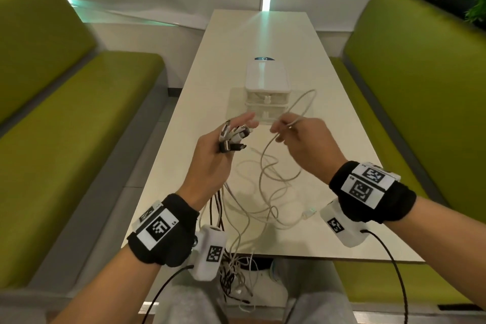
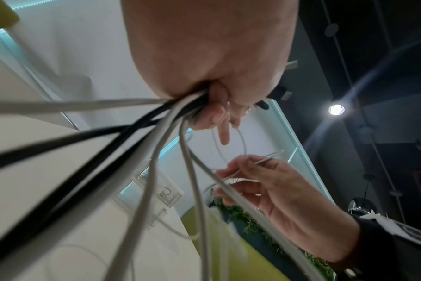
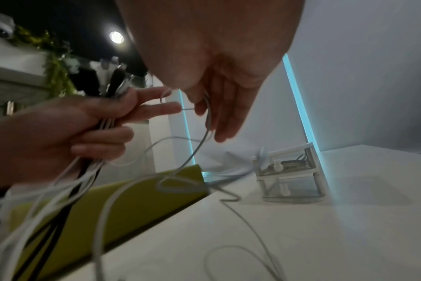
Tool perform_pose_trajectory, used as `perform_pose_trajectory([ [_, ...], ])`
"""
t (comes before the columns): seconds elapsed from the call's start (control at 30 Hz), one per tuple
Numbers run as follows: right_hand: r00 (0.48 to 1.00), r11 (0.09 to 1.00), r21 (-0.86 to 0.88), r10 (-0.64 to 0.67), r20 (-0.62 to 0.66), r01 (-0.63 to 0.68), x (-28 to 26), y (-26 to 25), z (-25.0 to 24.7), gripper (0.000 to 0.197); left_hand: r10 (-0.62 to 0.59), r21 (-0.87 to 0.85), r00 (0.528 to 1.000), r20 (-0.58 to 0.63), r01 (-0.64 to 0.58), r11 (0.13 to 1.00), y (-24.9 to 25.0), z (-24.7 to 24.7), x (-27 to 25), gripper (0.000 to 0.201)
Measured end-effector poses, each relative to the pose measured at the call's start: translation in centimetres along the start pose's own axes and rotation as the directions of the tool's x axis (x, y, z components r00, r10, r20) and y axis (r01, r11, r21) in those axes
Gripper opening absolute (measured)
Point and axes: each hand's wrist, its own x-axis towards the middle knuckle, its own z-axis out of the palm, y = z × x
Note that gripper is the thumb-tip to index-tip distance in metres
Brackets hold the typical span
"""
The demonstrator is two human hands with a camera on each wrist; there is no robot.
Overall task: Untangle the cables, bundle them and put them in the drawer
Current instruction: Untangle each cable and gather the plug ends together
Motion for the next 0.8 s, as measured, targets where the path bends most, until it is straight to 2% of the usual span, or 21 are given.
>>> perform_pose_trajectory([
  [0.07,0.994,0.964,0.265,0.042,-0.099,-0.015,0.0,-0.5,-0.8,0.018,-0.051,-0.050,0.999,0.006,0.051,0.997,0.0,-0.2,0.0,0.038],
  [0.13,0.988,0.883,0.470,0.074,-0.139,0.001,-0.1,-1.0,-1.2,0.014,-0.075,-0.006,0.996,0.052,0.075,0.997,-0.2,0.2,-0.3,0.036],
  [0.23,0.985,0.814,0.581,0.095,-0.142,0.005,-0.1,-1.4,-1.3,0.017,-0.052,-0.005,0.996,0.071,0.053,0.999,-0.3,0.9,-0.9,0.040],
  [0.33,0.989,0.707,0.706,0.130,-0.066,-0.046,-0.4,-1.9,-0.8,0.024,-0.012,-0.047,0.999,0.050,0.015,0.999,-0.1,1.0,-1.5,0.037],
  [0.4,0.989,0.644,0.761,0.143,-0.023,-0.075,-0.6,-2.4,-0.6,0.027,0.031,0.126,0.998,0.049,-0.037,0.991,-0.2,0.6,-1.8,0.038],
  [0.47,0.989,0.586,0.806,0.149,-0.011,-0.079,-0.6,-2.9,-0.7,0.026,0.096,0.327,0.994,0.046,-0.106,0.939,-0.6,0.1,-2.0,0.046],
  [0.5,0.988,0.552,0.830,0.154,-0.004,-0.082,-0.6,-3.1,-0.8,0.024,0.114,0.355,0.992,0.046,-0.123,0.927,-0.6,0.0,-2.1,0.047],
  [0.6,0.983,0.490,0.863,0.178,0.044,-0.127,-0.6,-3.5,-1.2,0.023,0.146,0.278,0.989,-0.005,-0.139,0.950,-0.2,0.0,-2.3,0.033],
  [0.67,0.977,0.461,0.871,0.193,0.088,-0.169,-0.7,-3.9,-1.5,0.023,0.159,0.221,0.986,-0.047,-0.145,0.964,0.0,0.0,-2.6,0.033],
  [0.8,0.962,0.417,0.873,0.201,0.185,-0.255,-0.8,-4.4,-2.1,0.022,0.203,0.245,0.974,-0.102,-0.173,0.954,0.2,-0.1,-3.2,0.034],
])
